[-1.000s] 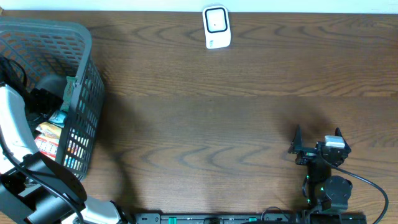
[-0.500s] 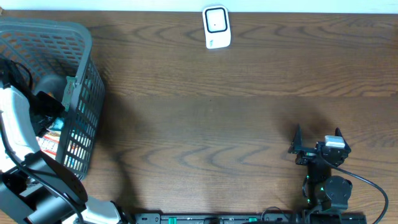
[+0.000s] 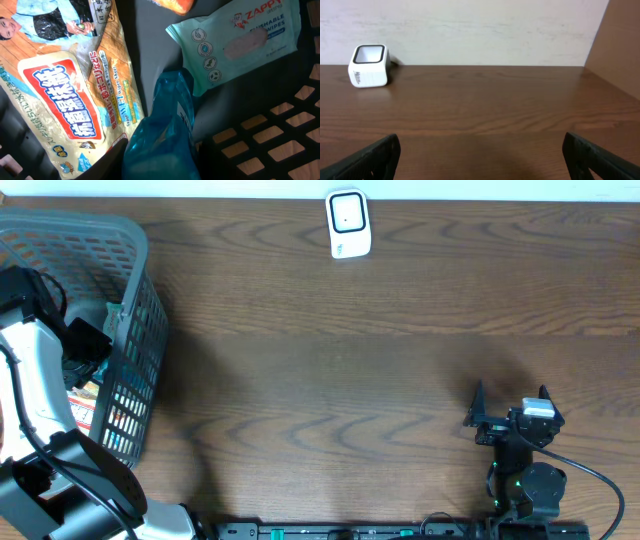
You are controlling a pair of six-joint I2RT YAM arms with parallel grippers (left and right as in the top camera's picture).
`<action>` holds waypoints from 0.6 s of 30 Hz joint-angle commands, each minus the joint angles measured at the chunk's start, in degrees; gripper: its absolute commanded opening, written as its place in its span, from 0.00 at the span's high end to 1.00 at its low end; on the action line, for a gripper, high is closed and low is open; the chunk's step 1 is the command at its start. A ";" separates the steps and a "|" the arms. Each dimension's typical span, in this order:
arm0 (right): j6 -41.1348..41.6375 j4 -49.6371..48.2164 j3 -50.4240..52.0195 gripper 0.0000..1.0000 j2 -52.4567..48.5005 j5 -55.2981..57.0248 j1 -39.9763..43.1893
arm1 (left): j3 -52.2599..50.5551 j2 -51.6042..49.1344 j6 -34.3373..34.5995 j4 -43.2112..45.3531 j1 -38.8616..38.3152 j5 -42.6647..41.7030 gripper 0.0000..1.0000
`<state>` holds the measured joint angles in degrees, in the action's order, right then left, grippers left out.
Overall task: Scan the item barcode
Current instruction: 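Reach the left gripper into the basket toward the teal bottle, then grasp the teal mouthwash bottle with the left gripper and lift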
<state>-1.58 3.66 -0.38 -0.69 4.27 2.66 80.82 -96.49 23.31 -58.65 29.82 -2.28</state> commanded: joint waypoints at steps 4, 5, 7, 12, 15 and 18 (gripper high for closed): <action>-0.63 0.24 0.07 0.01 0.31 -0.33 -0.46 | -1.90 -1.36 -0.13 -1.03 -0.11 1.20 0.79; -0.63 0.22 0.07 0.01 0.31 -0.33 -0.46 | -1.55 -1.07 -0.13 -1.05 -0.11 1.20 0.79; -0.63 0.24 0.07 0.01 0.31 -0.33 -0.46 | -0.55 -0.04 -0.13 -1.07 -0.11 1.20 0.79; -0.63 0.24 0.07 0.01 0.31 -0.33 -0.46 | 3.50 4.76 -0.13 -1.60 -0.11 1.20 0.79; -0.63 0.22 0.07 0.01 0.31 -0.33 -0.46 | 6.38 8.90 -0.11 -1.66 -0.11 1.27 0.79; -0.66 0.24 0.07 0.01 0.31 -0.33 -0.46 | 9.25 13.94 1.40 -1.44 -0.11 2.73 0.78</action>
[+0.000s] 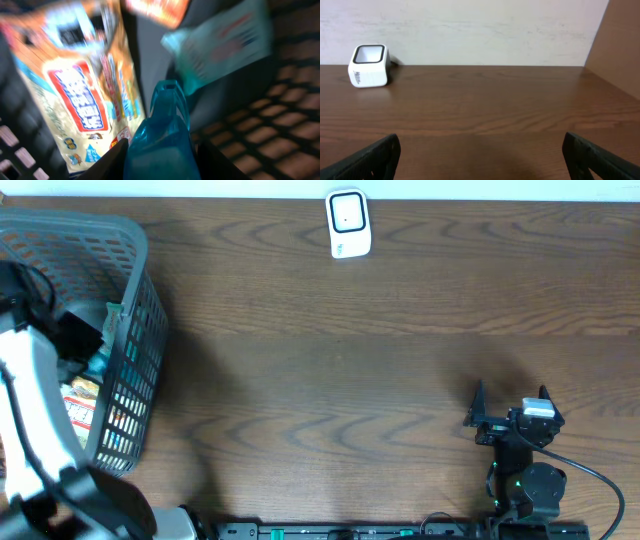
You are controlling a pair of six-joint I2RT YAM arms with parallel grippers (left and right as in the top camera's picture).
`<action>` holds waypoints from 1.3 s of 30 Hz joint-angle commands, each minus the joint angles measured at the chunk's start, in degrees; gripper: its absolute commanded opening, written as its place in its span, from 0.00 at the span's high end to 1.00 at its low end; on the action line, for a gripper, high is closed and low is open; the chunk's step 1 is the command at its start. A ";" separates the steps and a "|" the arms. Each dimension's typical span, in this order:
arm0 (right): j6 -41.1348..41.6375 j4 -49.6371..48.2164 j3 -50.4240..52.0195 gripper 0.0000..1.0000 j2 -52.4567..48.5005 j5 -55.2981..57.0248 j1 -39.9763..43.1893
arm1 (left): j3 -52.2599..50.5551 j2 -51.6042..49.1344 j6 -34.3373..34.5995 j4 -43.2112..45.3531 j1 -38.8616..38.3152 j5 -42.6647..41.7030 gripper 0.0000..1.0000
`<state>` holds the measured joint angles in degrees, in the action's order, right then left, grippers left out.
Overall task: Scan the item barcode
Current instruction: 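Grasp the teal mouthwash bottle with the left gripper and lift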
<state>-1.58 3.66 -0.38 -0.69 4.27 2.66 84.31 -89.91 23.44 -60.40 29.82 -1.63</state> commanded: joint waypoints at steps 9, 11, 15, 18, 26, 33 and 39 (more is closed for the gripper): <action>-0.63 0.24 0.07 0.01 0.31 -0.33 -0.46 | 8.09 24.70 8.81 5.77 -0.13 3.41 0.78; -0.63 0.22 0.07 0.01 0.31 -0.33 -0.46 | 8.09 27.91 10.36 7.28 -0.15 0.66 0.78; -0.63 0.22 0.07 0.01 0.31 -0.33 -0.46 | 8.09 32.74 12.33 9.60 -1.44 -10.08 0.78; -0.66 0.22 0.07 0.01 0.31 -0.33 -0.46 | 8.07 34.16 13.35 9.77 -4.02 -17.92 0.78; -0.66 0.24 0.07 0.01 0.31 -0.33 -0.46 | 5.35 33.22 14.86 8.87 -16.74 -24.94 0.78; -0.63 0.24 0.07 0.01 0.31 -0.33 -0.46 | 2.86 26.53 14.84 9.73 -32.20 -22.97 0.78; -0.66 0.22 0.07 0.01 0.31 -0.33 -0.46 | 2.84 14.69 15.04 12.13 -48.13 -8.24 0.78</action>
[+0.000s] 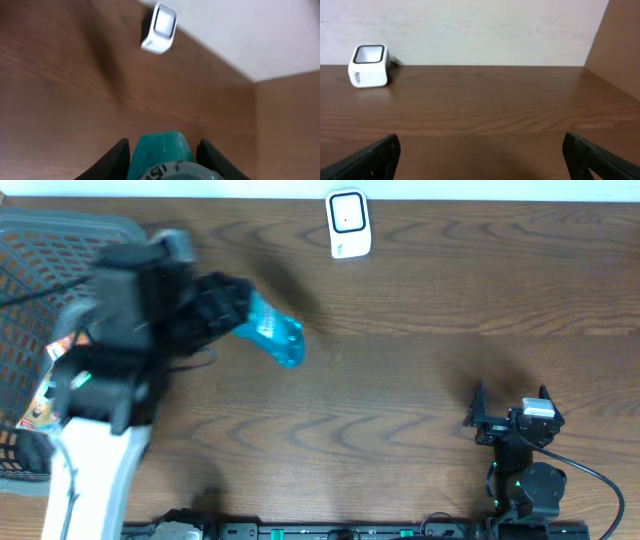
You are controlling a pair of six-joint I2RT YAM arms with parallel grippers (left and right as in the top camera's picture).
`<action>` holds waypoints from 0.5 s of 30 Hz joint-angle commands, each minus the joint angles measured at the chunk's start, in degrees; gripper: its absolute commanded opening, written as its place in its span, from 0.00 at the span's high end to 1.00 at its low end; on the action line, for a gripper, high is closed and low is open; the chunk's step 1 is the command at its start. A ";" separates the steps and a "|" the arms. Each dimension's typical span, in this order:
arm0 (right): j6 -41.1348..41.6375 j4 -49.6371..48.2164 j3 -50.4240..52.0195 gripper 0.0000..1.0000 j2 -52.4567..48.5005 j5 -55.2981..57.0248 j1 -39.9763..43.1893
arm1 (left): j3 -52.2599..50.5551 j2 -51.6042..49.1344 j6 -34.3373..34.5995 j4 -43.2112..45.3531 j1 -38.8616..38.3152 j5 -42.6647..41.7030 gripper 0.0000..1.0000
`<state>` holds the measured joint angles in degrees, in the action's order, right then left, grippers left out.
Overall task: Scan the item barcode
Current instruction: 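Grasp the teal mouthwash bottle with the left gripper and lift, then carry the bottle toward the scanner and set it upright on table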
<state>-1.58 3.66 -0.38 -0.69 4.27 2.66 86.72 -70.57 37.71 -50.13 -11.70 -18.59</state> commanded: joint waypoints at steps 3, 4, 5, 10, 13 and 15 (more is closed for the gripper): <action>-0.63 0.22 0.07 0.01 0.31 -0.33 -0.46 | 0.44 -10.21 0.79 4.04 -12.79 16.44 0.78; -0.63 0.24 0.07 0.01 0.31 -0.33 -0.46 | 0.44 -12.13 1.09 4.66 -14.88 19.45 0.78; -0.63 0.22 0.07 0.01 0.31 -0.33 -0.46 | 0.44 -13.62 2.01 4.90 -16.41 21.97 0.78; -0.66 0.24 0.07 0.01 0.31 -0.33 -0.46 | 0.44 -21.73 8.81 6.51 -23.43 33.42 0.78; -0.63 0.24 0.07 0.01 0.31 -0.33 -0.46 | 0.44 -26.38 9.11 9.05 -26.23 34.97 0.78; -0.63 0.22 0.07 0.01 0.31 -0.33 -0.46 | 0.44 -30.25 9.16 10.75 -28.37 34.97 0.78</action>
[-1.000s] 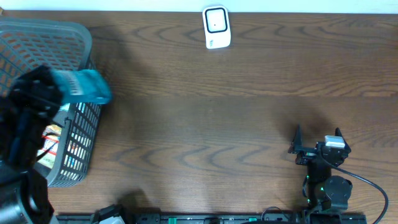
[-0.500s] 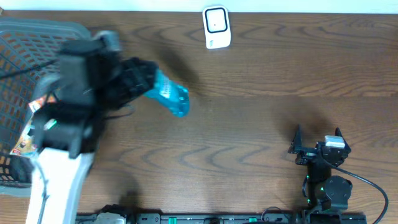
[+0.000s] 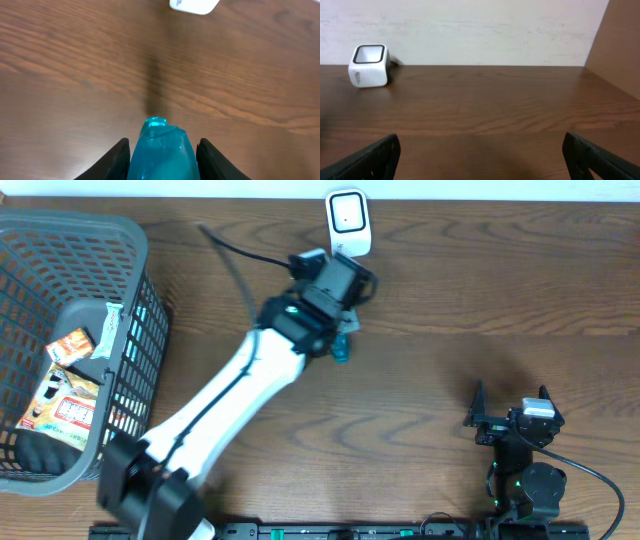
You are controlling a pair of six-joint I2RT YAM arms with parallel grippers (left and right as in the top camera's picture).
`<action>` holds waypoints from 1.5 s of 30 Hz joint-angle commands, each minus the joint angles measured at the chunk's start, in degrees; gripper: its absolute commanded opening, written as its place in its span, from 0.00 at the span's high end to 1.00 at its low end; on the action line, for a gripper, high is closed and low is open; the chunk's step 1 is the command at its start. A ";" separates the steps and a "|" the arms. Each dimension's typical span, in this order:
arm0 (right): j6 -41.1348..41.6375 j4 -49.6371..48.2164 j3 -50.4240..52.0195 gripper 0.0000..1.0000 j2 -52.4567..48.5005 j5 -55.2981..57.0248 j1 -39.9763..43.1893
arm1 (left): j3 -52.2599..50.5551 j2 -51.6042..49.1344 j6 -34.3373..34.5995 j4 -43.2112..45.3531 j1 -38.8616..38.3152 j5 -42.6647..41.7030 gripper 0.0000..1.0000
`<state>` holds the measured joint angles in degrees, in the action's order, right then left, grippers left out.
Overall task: Scan the item barcode
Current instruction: 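Carry the bottle toward the scanner and set it upright on table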
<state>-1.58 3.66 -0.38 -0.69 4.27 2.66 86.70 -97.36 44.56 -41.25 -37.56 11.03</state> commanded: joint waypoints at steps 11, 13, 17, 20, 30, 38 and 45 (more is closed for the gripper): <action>-0.63 0.24 0.07 0.01 0.31 -0.33 -0.46 | 0.46 -10.14 9.35 2.58 -4.55 5.55 0.74; -0.63 0.22 0.07 0.01 0.31 -0.33 -0.46 | 0.46 -10.12 9.35 2.60 -4.59 5.51 0.70; -0.63 0.22 0.07 0.01 0.31 -0.33 -0.46 | 0.48 -10.12 9.38 2.64 -4.63 4.76 0.42; -0.66 0.22 0.07 0.01 0.31 -0.33 -0.46 | 0.57 -9.77 9.33 2.80 -4.63 3.32 0.28; -0.66 0.22 0.07 0.01 0.31 -0.33 -0.46 | 1.51 -2.49 3.06 2.78 -4.57 2.99 0.01; -0.63 0.22 0.07 0.01 0.31 -0.33 -0.46 | 2.58 12.09 -13.73 1.64 -4.26 4.94 0.00; -0.63 0.22 0.07 0.01 0.31 -0.33 -0.46 | 2.58 27.69 -15.21 -5.88 2.82 15.28 0.00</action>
<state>-1.58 3.68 -0.38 -0.69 4.27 2.66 88.03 -75.37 32.34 -44.88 -39.29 19.25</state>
